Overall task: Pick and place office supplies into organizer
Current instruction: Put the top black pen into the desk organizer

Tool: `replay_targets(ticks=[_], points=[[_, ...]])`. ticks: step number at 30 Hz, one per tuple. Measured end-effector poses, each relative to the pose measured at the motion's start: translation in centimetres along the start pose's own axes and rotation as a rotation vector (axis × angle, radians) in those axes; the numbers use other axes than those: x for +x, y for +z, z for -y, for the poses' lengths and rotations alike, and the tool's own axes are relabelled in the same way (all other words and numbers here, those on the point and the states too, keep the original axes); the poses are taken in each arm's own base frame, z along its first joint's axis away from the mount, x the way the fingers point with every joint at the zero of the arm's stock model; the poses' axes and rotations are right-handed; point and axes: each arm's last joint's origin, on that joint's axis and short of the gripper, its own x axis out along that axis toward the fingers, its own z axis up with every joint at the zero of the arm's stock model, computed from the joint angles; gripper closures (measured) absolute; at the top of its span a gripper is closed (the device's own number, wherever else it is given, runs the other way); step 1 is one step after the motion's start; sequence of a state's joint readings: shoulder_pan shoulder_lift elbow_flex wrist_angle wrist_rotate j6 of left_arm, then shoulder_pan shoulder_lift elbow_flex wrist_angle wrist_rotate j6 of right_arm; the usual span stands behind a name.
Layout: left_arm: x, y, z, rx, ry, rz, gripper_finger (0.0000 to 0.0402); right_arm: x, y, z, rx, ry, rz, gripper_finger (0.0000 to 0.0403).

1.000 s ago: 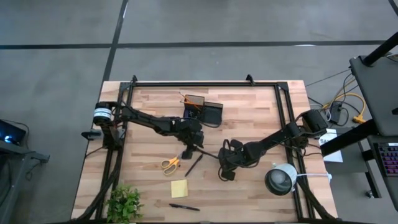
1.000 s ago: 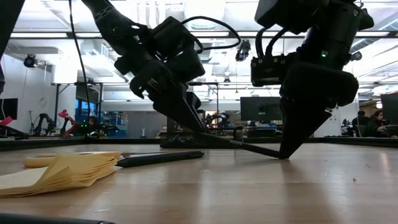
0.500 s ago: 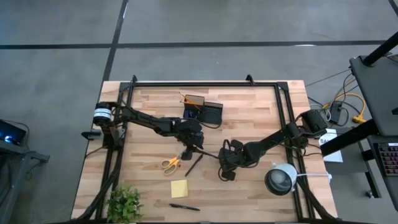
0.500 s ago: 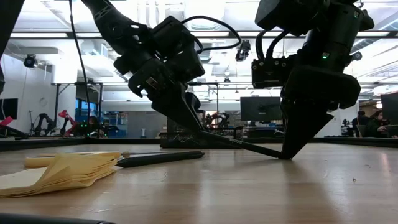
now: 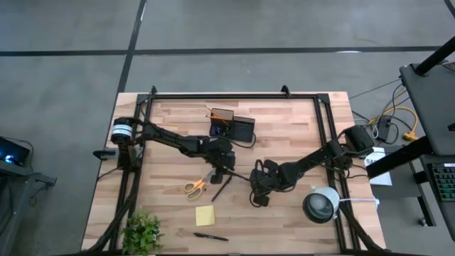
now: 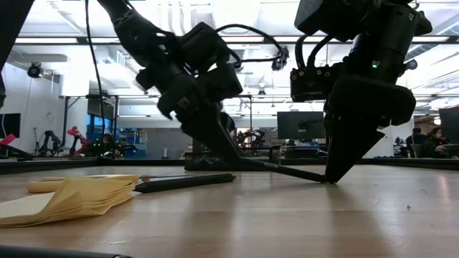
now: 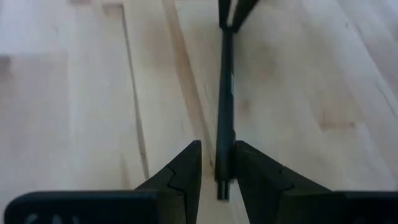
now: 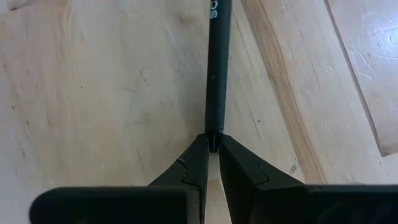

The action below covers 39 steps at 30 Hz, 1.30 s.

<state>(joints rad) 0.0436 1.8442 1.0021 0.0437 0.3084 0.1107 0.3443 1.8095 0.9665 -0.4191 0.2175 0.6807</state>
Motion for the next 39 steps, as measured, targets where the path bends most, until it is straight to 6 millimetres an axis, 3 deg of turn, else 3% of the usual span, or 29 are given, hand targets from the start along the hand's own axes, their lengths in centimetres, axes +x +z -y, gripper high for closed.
replay_targets(ticks=[39], points=[[-0.02,-0.18,0.09,-0.015,-0.028,-0.046,0.0331,0.0,0.06,-0.01,0.001,0.0,0.007,0.0375]])
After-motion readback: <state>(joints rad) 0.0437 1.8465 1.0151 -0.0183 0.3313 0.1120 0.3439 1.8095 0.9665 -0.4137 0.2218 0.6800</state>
